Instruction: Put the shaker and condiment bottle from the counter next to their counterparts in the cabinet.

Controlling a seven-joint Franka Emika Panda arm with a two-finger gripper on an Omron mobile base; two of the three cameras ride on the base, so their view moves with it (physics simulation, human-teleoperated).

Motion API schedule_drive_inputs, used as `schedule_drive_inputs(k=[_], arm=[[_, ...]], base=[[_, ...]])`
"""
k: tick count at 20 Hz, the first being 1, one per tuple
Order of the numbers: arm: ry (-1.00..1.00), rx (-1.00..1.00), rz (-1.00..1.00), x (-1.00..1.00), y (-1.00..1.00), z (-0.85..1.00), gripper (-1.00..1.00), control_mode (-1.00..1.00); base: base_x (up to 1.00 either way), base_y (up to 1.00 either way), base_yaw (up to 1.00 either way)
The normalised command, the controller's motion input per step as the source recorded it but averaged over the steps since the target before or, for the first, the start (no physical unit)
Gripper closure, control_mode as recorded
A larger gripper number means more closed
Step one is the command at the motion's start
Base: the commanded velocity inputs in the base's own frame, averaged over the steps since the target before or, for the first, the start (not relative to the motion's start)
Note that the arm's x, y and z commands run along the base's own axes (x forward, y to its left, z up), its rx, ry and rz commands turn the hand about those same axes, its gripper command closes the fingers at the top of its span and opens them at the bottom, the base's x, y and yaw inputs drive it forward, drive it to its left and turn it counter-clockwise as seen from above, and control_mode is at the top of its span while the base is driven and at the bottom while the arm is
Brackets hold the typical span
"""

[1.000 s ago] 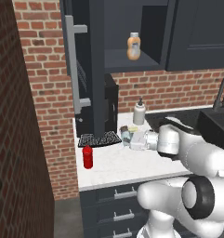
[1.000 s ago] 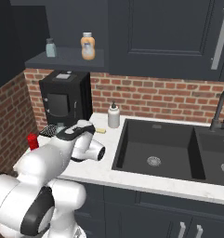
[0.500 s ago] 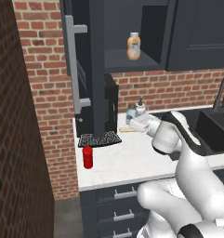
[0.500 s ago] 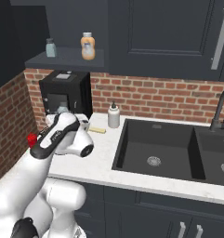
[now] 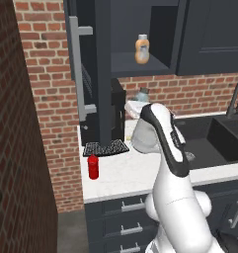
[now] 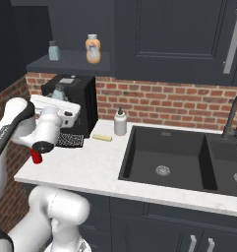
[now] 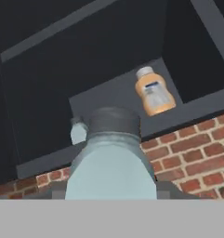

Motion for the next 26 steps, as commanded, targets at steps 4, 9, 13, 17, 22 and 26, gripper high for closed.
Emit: schedule_drive_inputs(k=[4,9,13,17,22,26], arm=[[-0.08,0.0,-0.11,-0.02,-0.44,1.0,1.0,-1.0],[-0.01,0.0,0.01,0.03,-0.3,0.63,1.0,-1.0],[-0.01,0.0,0.01,0.0,0.02,0.0,1.0,-1.0],[-0.13,0.0,0.22,0.0,0.13,0.13,1.0,-1.0],[-0.17,-0.04,0.28,0.0,0.01,0.59,1.0,-1.0],[-0.03,-0.05,0.03,0.0,-0.01,0.12,1.0,-1.0]], base=[[0.0,0.0,0.0],[0.0,0.0,0.0],[0.0,0.0,0.0],[0.0,0.0,0.0],[0.0,0.0,0.0],[0.0,0.0,0.0]])
